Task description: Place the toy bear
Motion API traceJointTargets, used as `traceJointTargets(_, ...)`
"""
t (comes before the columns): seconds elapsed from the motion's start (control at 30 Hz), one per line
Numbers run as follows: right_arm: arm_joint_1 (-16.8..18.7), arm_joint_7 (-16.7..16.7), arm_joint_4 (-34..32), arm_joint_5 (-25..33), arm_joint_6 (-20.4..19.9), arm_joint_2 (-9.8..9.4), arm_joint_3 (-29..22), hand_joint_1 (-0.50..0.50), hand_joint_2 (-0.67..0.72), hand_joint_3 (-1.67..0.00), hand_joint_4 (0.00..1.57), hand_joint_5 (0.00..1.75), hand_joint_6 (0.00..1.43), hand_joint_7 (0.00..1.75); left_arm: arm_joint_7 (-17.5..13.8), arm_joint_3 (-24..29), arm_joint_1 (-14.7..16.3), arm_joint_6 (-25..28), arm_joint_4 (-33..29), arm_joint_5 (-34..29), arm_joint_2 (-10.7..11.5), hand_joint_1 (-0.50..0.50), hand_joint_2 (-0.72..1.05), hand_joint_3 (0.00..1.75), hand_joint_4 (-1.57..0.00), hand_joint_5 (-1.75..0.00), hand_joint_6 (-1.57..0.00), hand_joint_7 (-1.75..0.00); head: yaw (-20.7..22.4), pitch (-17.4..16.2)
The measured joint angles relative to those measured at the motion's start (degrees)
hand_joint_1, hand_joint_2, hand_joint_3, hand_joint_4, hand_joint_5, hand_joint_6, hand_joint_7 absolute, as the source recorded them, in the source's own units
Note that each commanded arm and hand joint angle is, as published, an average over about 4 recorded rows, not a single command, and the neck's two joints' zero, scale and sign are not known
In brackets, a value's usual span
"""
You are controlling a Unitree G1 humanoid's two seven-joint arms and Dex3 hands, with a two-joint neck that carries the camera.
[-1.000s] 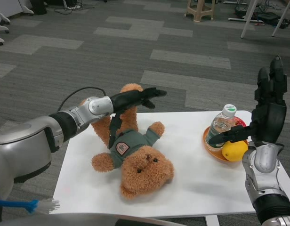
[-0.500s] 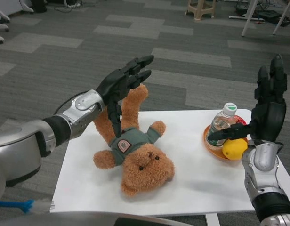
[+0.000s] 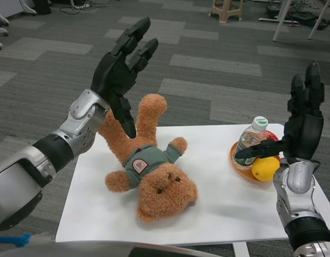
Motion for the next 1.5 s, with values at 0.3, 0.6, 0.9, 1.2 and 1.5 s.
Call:
traceJointTargets(0.3,0.0,0.0,0.0,0.0,0.0,0.20,0.0,-0.42,0.34,0.00,0.00,0.00,0.00,0.00,0.2,2.2,0.7,0.0,-0.1,0.4,0.0,-0.50,-0.70,0.09,0.00,-0.21,0.00,-0.21,0.1,0.1)
traceJointTargets(0.6,0.0,0.0,0.0,0.0,0.0,0.32,0.0,-0.42,0.34,0.00,0.00,0.00,0.00,0.00,0.4,3.4,1.0,0.0,-0.1,0.4,-0.1,-0.50,-0.64,0.09,0.00,-0.21,0.00,-0.21,0.2,0.6)
traceJointTargets(0.9,0.0,0.0,-0.1,0.0,0.0,0.33,0.0,-0.42,0.34,0.00,0.00,0.00,0.00,0.00,0.8,3.9,2.1,0.0,-0.6,0.4,-0.1,-0.50,-0.64,0.09,0.00,-0.21,0.00,-0.21,0.3,1.0)
traceJointTargets(1.2,0.0,0.0,-0.5,0.0,0.0,0.34,0.0,-0.42,0.34,0.00,0.00,0.00,0.00,0.00,0.9,4.3,2.5,0.0,-1.5,0.4,-0.1,-0.50,-0.68,0.09,0.00,-0.21,0.00,-0.19,0.4,1.3)
traceJointTargets(1.5,0.0,0.0,-0.5,0.0,0.0,0.34,0.0,-0.42,0.34,0.00,0.00,0.00,0.00,0.00,0.9,4.5,2.6,0.0,-1.5,0.4,-0.1,-0.50,-0.66,0.09,0.00,-0.21,0.00,-0.21,0.3,1.3)
